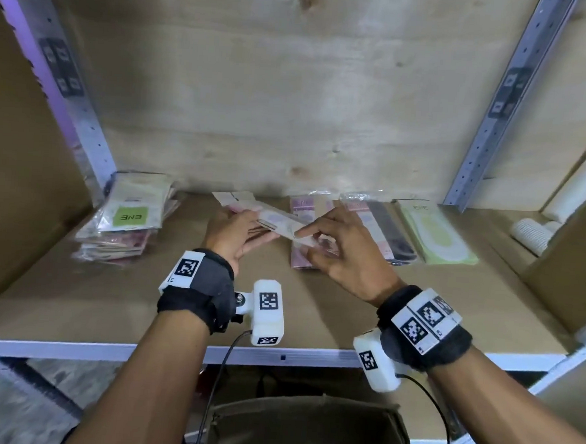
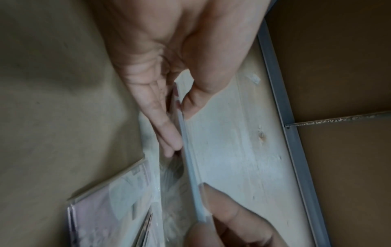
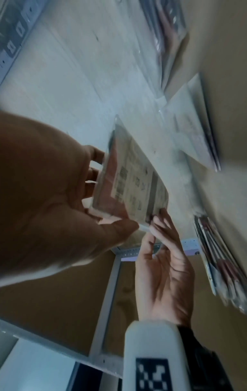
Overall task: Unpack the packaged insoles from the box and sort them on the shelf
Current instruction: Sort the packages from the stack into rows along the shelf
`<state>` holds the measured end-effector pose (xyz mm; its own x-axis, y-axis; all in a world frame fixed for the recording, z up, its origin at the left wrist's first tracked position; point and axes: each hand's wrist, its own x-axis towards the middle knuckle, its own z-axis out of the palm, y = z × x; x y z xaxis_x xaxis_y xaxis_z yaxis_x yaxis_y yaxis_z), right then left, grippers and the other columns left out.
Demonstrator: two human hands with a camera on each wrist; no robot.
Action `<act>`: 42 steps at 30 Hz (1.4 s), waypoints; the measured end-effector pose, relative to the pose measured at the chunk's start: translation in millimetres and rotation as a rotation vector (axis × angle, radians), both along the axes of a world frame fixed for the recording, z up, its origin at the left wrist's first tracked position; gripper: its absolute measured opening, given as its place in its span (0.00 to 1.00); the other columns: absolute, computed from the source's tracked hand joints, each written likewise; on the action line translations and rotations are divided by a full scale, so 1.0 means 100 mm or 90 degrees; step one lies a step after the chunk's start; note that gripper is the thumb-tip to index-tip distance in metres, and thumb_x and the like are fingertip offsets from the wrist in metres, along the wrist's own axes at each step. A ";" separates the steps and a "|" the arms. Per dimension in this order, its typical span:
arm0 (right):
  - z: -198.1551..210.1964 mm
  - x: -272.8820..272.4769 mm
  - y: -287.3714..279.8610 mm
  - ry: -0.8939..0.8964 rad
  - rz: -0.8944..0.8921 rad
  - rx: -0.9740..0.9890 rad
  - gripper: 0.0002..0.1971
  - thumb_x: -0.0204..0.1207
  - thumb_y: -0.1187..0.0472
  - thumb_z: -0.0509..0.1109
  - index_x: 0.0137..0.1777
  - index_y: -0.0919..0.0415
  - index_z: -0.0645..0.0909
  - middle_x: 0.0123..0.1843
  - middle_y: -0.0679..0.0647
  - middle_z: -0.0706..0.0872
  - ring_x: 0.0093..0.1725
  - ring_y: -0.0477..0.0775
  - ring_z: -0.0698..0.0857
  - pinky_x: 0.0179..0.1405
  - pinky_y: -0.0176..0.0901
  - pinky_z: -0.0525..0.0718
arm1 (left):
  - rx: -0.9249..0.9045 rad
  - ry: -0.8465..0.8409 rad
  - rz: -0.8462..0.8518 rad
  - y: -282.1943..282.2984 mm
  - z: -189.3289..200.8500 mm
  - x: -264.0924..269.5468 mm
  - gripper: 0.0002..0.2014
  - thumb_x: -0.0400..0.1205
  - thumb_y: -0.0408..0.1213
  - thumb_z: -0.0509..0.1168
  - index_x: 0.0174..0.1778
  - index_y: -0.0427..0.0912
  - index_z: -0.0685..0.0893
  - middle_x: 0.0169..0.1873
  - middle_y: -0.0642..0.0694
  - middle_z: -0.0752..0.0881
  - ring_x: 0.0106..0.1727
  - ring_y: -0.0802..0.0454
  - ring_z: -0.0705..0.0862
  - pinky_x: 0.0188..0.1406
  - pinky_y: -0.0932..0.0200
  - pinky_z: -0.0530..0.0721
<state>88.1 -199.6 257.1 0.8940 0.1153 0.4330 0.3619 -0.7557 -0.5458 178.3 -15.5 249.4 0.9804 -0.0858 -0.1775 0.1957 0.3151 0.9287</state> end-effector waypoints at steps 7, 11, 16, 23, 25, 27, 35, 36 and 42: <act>-0.13 0.15 -0.38 0.080 -0.085 0.089 0.11 0.77 0.49 0.72 0.58 0.45 0.85 0.59 0.50 0.83 0.62 0.50 0.78 0.62 0.45 0.76 | 0.108 -0.037 -0.032 0.09 -0.18 0.12 0.05 0.85 0.31 0.66 0.54 0.37 0.85 0.43 0.39 0.94 0.39 0.50 0.94 0.33 0.63 0.90; -0.25 0.25 -0.53 0.239 -0.065 0.255 0.11 0.77 0.53 0.74 0.58 0.51 0.84 0.49 0.49 0.89 0.48 0.43 0.87 0.46 0.32 0.80 | 0.096 -0.015 -0.110 0.14 -0.24 0.16 0.09 0.83 0.34 0.68 0.56 0.35 0.85 0.43 0.39 0.94 0.41 0.50 0.94 0.35 0.63 0.90; -0.37 0.28 -0.53 0.342 0.042 0.328 0.11 0.79 0.61 0.74 0.60 0.57 0.85 0.34 0.46 0.88 0.30 0.36 0.82 0.30 0.23 0.76 | 0.161 -0.002 -0.131 0.22 -0.27 0.18 0.12 0.82 0.44 0.71 0.56 0.42 0.87 0.44 0.42 0.95 0.42 0.51 0.94 0.33 0.65 0.89; -0.38 0.19 -0.61 0.331 0.063 0.299 0.12 0.81 0.64 0.70 0.64 0.62 0.83 0.25 0.39 0.85 0.28 0.36 0.83 0.32 0.25 0.78 | 0.200 -0.085 -0.048 0.36 -0.20 0.17 0.12 0.79 0.34 0.75 0.58 0.40 0.87 0.45 0.42 0.93 0.42 0.53 0.91 0.37 0.63 0.89; -0.37 0.16 -0.64 0.326 0.066 0.271 0.12 0.81 0.64 0.70 0.63 0.60 0.84 0.26 0.40 0.84 0.28 0.36 0.82 0.34 0.24 0.78 | 0.275 -0.109 -0.061 0.37 -0.19 0.13 0.10 0.80 0.38 0.74 0.56 0.42 0.90 0.43 0.44 0.93 0.35 0.57 0.90 0.33 0.66 0.87; -0.38 0.14 -0.66 0.318 0.055 0.225 0.11 0.81 0.62 0.71 0.62 0.57 0.86 0.27 0.45 0.80 0.29 0.40 0.78 0.38 0.27 0.75 | 0.363 -0.154 -0.042 0.35 -0.20 0.09 0.10 0.82 0.43 0.71 0.50 0.40 0.91 0.36 0.45 0.93 0.28 0.59 0.88 0.26 0.69 0.83; -0.40 0.07 -0.66 0.326 0.054 0.235 0.09 0.80 0.56 0.72 0.54 0.59 0.90 0.51 0.52 0.93 0.51 0.48 0.90 0.59 0.38 0.85 | 0.556 -0.182 -0.001 0.29 -0.21 0.06 0.21 0.83 0.52 0.60 0.36 0.39 0.84 0.28 0.40 0.91 0.32 0.45 0.92 0.29 0.62 0.80; -0.39 0.07 -0.67 0.322 0.061 0.234 0.09 0.80 0.57 0.72 0.54 0.60 0.90 0.50 0.53 0.93 0.50 0.47 0.90 0.57 0.38 0.85 | 0.554 -0.187 -0.005 0.30 -0.21 0.05 0.22 0.84 0.54 0.60 0.34 0.40 0.83 0.28 0.41 0.90 0.31 0.43 0.91 0.30 0.60 0.81; -0.34 0.08 -0.76 0.278 0.052 0.191 0.07 0.79 0.57 0.73 0.50 0.58 0.90 0.45 0.47 0.92 0.45 0.37 0.87 0.52 0.28 0.81 | 0.642 -0.246 -0.026 0.33 -0.16 0.00 0.32 0.85 0.66 0.53 0.25 0.45 0.76 0.14 0.51 0.79 0.14 0.62 0.76 0.21 0.66 0.71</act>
